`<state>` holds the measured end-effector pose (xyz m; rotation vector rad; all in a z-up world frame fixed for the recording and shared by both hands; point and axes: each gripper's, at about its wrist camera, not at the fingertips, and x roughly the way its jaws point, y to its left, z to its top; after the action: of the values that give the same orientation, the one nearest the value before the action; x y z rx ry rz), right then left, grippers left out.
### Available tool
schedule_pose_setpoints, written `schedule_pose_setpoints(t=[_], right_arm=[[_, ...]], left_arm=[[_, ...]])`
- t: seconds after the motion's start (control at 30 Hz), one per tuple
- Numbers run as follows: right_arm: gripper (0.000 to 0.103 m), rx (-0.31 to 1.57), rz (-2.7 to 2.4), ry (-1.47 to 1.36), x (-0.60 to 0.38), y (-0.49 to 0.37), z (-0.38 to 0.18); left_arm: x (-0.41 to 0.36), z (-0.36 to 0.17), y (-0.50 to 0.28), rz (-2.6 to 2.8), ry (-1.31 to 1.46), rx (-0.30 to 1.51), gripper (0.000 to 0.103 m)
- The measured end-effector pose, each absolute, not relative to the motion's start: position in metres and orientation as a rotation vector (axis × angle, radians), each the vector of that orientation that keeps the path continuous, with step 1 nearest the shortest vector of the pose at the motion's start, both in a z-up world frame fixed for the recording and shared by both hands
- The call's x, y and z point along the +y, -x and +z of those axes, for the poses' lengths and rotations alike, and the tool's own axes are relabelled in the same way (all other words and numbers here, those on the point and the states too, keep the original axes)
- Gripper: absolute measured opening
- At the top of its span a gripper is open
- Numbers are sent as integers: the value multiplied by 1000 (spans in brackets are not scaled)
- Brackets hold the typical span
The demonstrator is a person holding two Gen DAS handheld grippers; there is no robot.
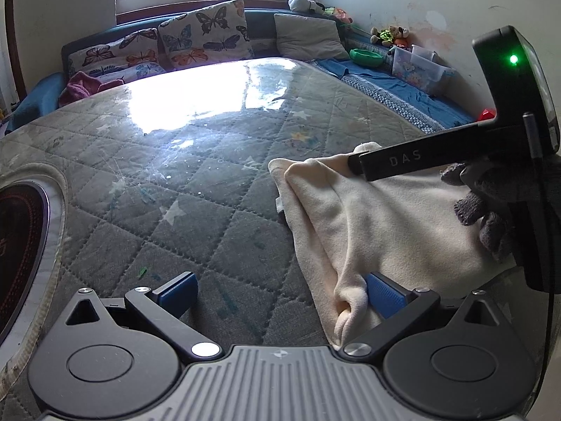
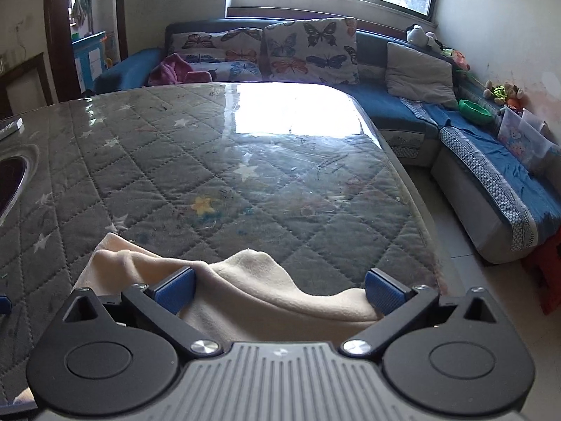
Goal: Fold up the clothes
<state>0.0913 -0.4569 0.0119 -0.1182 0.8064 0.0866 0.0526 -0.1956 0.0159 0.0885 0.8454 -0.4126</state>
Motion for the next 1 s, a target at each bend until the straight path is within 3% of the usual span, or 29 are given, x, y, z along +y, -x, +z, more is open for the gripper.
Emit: schedule_pose_setpoints(t=[0.57,1.0], right_arm=[[103,679,-26,294,-481,37,16],[103,590,-15,275,-474,70,16]], left_arm=[[-206,24,-43,-421,-156,774,103],[-240,41,-41,-529,-158,695,100]])
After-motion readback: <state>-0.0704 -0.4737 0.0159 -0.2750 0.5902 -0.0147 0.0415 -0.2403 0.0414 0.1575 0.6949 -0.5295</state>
